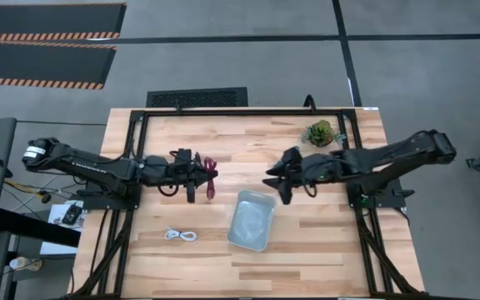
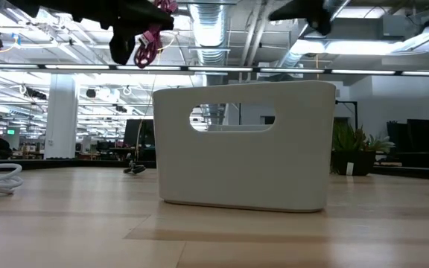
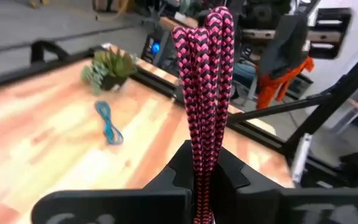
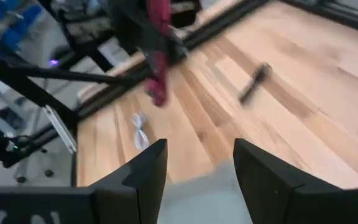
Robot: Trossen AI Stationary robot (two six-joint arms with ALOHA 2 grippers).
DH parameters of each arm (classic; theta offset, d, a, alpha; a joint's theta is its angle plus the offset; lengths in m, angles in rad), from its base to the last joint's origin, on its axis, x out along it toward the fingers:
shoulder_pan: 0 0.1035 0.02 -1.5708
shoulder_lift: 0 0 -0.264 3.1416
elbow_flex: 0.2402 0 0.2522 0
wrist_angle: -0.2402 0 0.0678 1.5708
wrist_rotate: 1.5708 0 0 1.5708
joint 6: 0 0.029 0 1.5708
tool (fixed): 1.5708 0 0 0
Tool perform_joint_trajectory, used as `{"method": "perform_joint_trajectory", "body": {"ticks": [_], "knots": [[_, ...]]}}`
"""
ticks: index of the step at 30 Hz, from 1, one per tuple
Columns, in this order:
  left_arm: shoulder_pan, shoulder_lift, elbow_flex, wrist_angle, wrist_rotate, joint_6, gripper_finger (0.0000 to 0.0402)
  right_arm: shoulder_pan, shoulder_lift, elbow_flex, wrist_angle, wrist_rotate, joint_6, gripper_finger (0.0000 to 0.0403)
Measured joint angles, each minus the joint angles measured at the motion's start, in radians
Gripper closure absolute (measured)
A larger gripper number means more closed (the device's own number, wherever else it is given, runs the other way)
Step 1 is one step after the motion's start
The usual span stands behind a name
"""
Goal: Pick and place USB-C Cables
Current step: Put the pink charger cable into the gray bin
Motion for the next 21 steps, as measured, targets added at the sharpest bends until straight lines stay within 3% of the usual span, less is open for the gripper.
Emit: {"method": "perform_joint_trajectory", "body": {"ticks": [12,21], "knots": [[-0.100,0.069,0.014,-0.045,-0.133,-0.271,0.0399,0.146,-0.106,0.000,-0.297,0.251,0.227,0.0196],[-0.141,0.279,0.244,-0.245,-0.147,-0.288,0.0399,0.167,-0.092,0.000,-0.301,0.264,0.232,0.0196]]}}
